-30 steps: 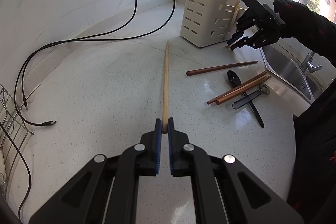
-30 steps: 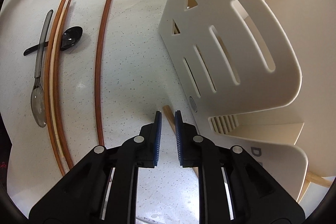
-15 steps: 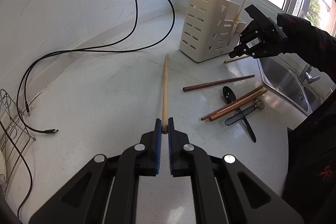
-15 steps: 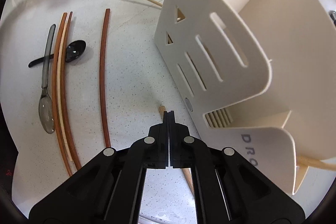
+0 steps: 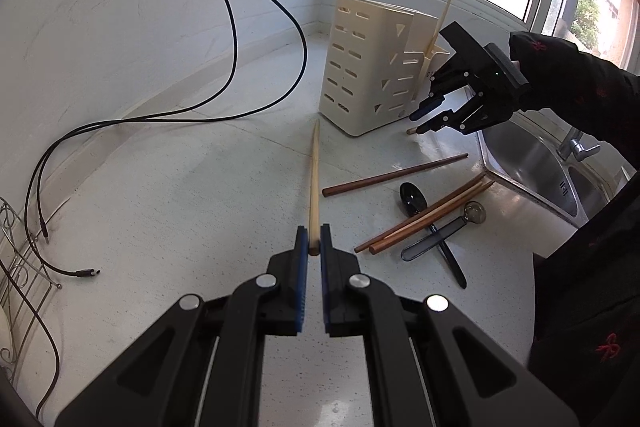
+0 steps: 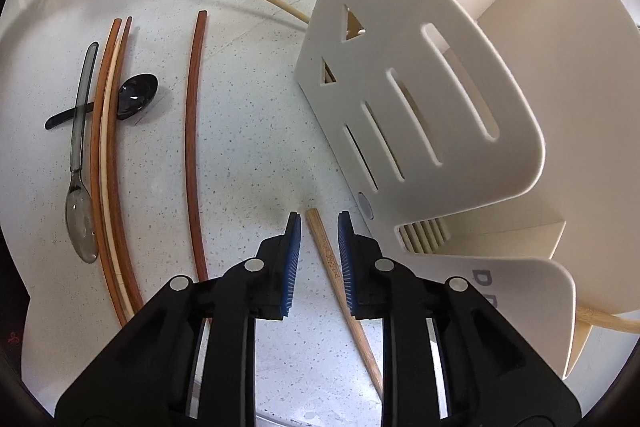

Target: Organize utensils

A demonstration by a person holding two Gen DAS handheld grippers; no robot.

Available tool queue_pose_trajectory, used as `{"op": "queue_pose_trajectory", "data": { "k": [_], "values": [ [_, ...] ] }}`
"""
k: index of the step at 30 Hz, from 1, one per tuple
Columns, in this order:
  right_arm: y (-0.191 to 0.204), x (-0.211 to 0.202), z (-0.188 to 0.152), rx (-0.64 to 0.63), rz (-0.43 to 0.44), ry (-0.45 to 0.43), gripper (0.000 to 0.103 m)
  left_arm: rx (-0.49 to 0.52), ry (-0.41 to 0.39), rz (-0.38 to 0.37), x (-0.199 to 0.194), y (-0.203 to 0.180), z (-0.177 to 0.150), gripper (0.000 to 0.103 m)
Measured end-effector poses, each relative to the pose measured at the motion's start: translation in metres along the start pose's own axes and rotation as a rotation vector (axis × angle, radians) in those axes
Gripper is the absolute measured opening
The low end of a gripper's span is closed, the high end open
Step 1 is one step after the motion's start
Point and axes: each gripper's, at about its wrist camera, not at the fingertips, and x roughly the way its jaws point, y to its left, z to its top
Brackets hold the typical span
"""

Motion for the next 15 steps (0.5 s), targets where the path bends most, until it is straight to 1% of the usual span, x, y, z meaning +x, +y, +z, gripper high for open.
{"op": "queue_pose_trajectory", "data": {
  "k": [6, 7, 8, 11, 15],
  "values": [
    [-0.006, 0.012, 0.009, -0.015, 0.026, 0.026, 0.018, -0.001, -0.001, -0.002, 0.000, 0.001, 0.001, 0.006],
    [-0.016, 0.012, 0.004, -0.020, 0.031, 0.029, 0.018, 0.000, 0.000, -0.003, 0.000, 0.002, 0.001, 0.006],
    [-0.017, 0.013, 0.005, -0.025, 0.041, 0.035, 0.018, 0.000, 0.001, -0.003, 0.000, 0.002, 0.002, 0.005],
    [-0.022, 0.017, 0.006, -0.024, 0.096, 0.056, 0.012, 0.000, 0.001, -0.004, -0.001, 0.003, 0.002, 0.006],
    [-0.029, 0.022, 0.012, -0.033, 0.132, 0.081, 0.011, 0.000, -0.001, -0.006, -0.003, 0.003, 0.001, 0.006]
  ]
}}
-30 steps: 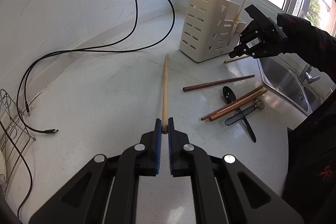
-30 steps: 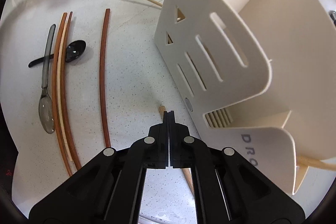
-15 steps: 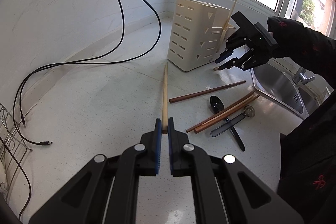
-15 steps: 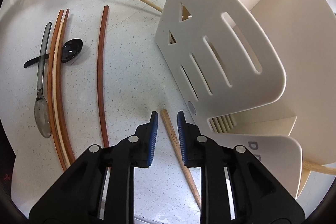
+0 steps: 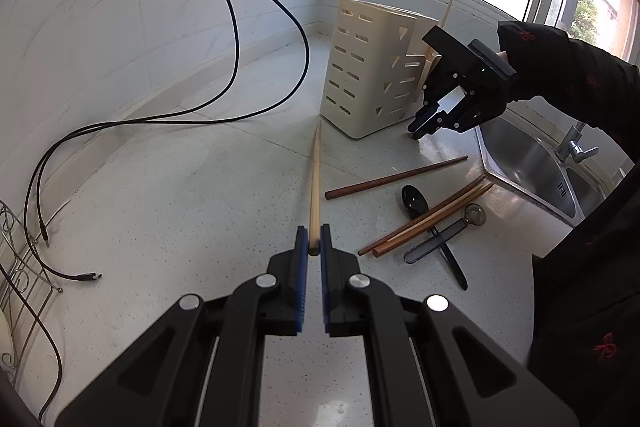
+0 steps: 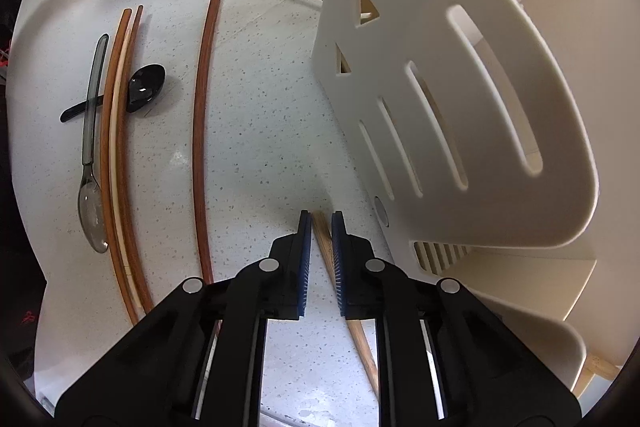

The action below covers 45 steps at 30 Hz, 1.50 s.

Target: Organize utensils

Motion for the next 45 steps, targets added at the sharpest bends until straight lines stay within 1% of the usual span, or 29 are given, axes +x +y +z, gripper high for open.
{"op": "queue_pose_trajectory", "data": {
  "k": [4, 8, 11, 16, 17, 21, 24, 28, 31, 32, 34, 35, 36, 43, 45],
  "values": [
    [-0.006, -0.006, 0.006, -0.026, 0.005, 0.011, 0.009, 0.000, 0.007, -0.001, 0.001, 0.000, 0.000, 0.006],
    [-0.011, -0.008, 0.004, 0.014, 0.019, -0.009, 0.008, -0.008, 0.000, 0.000, 0.001, -0.002, 0.001, 0.006],
    [-0.012, -0.024, -0.006, 0.047, 0.006, -0.066, 0.008, 0.006, -0.011, 0.006, -0.004, -0.005, 0.005, 0.006],
    [-0.014, -0.062, -0.021, 0.125, -0.038, -0.219, 0.008, -0.007, -0.031, 0.041, -0.015, -0.008, 0.016, 0.006],
    [-0.014, -0.070, -0.023, 0.137, -0.063, -0.244, 0.009, -0.012, -0.029, 0.056, -0.016, -0.009, 0.019, 0.006],
    [-0.015, -0.100, -0.035, 0.194, -0.114, -0.339, 0.008, -0.037, -0.039, 0.099, -0.022, -0.013, 0.034, 0.006],
    [-0.013, -0.123, -0.044, 0.238, -0.161, -0.409, 0.008, -0.059, -0.061, 0.135, -0.026, -0.017, 0.046, 0.006],
    [-0.013, -0.154, -0.061, 0.309, -0.222, -0.501, 0.008, -0.049, -0.101, 0.172, -0.036, -0.027, 0.063, 0.006],
    [-0.008, -0.168, -0.073, 0.356, -0.267, -0.559, 0.008, -0.051, -0.128, 0.182, -0.041, -0.034, 0.075, 0.006],
    [-0.008, -0.172, -0.078, 0.375, -0.266, -0.579, 0.008, -0.051, -0.139, 0.183, -0.042, -0.036, 0.078, 0.005],
    [-0.003, -0.177, -0.085, 0.406, -0.298, -0.620, 0.008, -0.057, -0.148, 0.192, -0.043, -0.039, 0.084, 0.006],
    [-0.002, -0.180, -0.089, 0.423, -0.292, -0.636, 0.008, -0.055, -0.154, 0.199, -0.043, -0.041, 0.086, 0.006],
    [0.000, -0.184, -0.093, 0.439, -0.308, -0.652, 0.008, -0.053, -0.159, 0.204, -0.043, -0.043, 0.089, 0.006],
    [0.011, -0.206, -0.117, 0.508, -0.366, -0.745, 0.007, -0.077, -0.227, 0.212, -0.054, -0.048, 0.108, 0.006],
    [0.014, -0.213, -0.122, 0.523, -0.399, -0.769, 0.006, -0.076, -0.239, 0.226, -0.054, -0.050, 0.114, 0.006]
  ]
}}
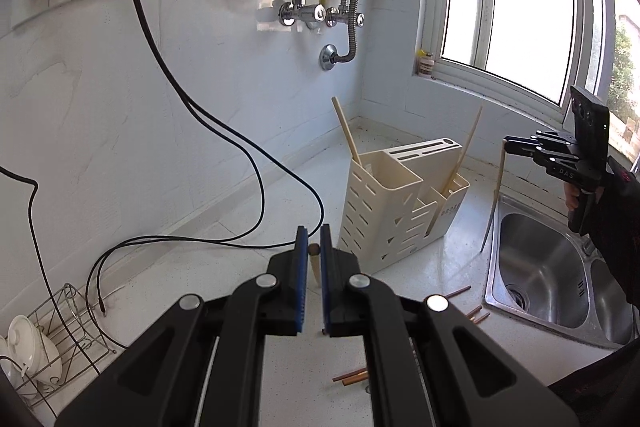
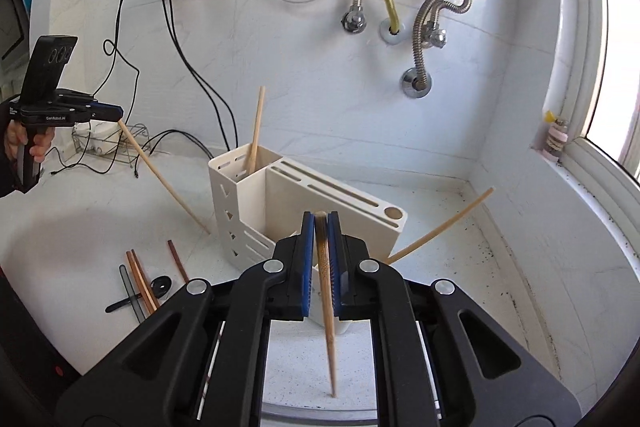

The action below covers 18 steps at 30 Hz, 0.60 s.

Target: Organize utensils

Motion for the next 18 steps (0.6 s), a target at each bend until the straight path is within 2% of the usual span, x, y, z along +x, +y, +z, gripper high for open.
{"op": "queue_pose_trajectory", "data": {
  "k": [11, 16, 18],
  "values": [
    [-0.008, -0.026, 0.004, 0.056, -0.042, -0.092, 0.006, -0.037, -0.059, 0.001, -0.005, 0.000, 0.021, 0.006],
    [-0.011, -0.028, 0.002, 0.063, -0.074, -0.081, 0.006, -0.029, -0.076, -0.001, -0.010, -0.002, 0.031, 0.006],
    [-0.013, -0.021, -0.004, 0.091, -0.066, -0.050, 0.006, -0.029, -0.074, -0.003, -0.010, -0.003, 0.030, 0.006]
  ]
}}
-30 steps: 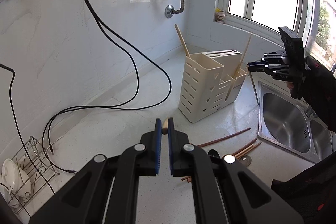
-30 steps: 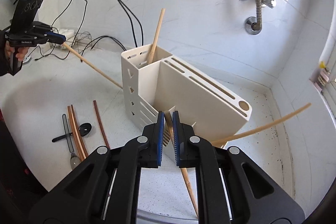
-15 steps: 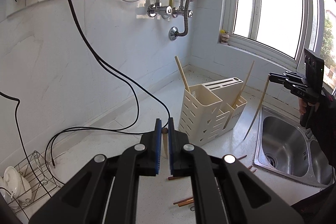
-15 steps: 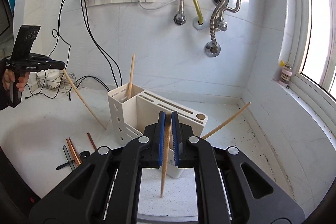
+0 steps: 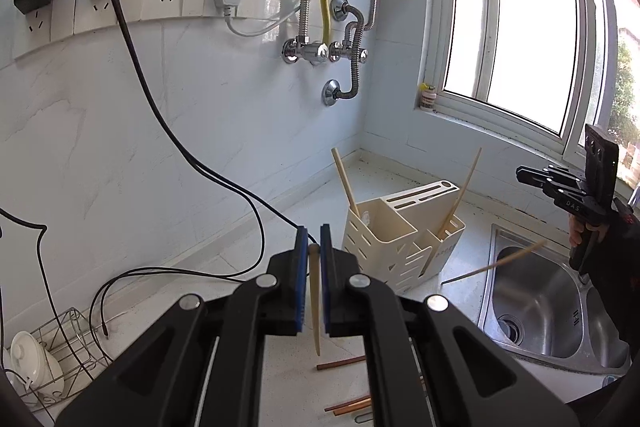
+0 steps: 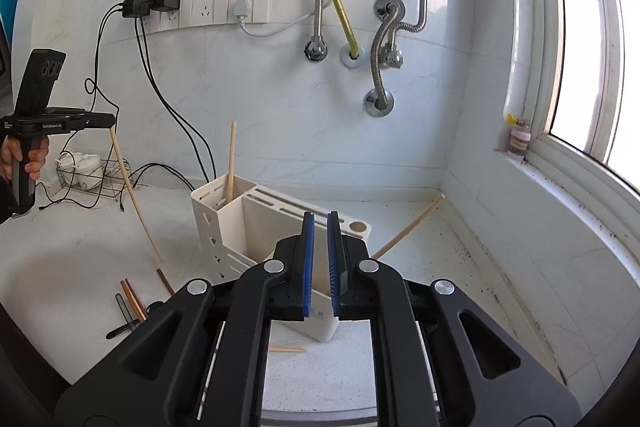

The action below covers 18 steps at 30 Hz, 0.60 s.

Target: Organize utensils

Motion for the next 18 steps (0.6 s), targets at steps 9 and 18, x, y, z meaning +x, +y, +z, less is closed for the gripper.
{"op": "queue_pose_trajectory", "data": {
  "k": [9, 18],
  "values": [
    [0.010, 0.011, -0.038, 0.064, 0.020, 0.092, 0.036, -0.019, -0.008, -0.015, -0.009, 0.000, -0.004, 0.006],
    [0.025, 0.033, -0.085, 0.190, 0.020, 0.247, 0.036, -0.017, -0.043, -0.025, -0.025, -0.002, -0.004, 0.005]
  ]
}}
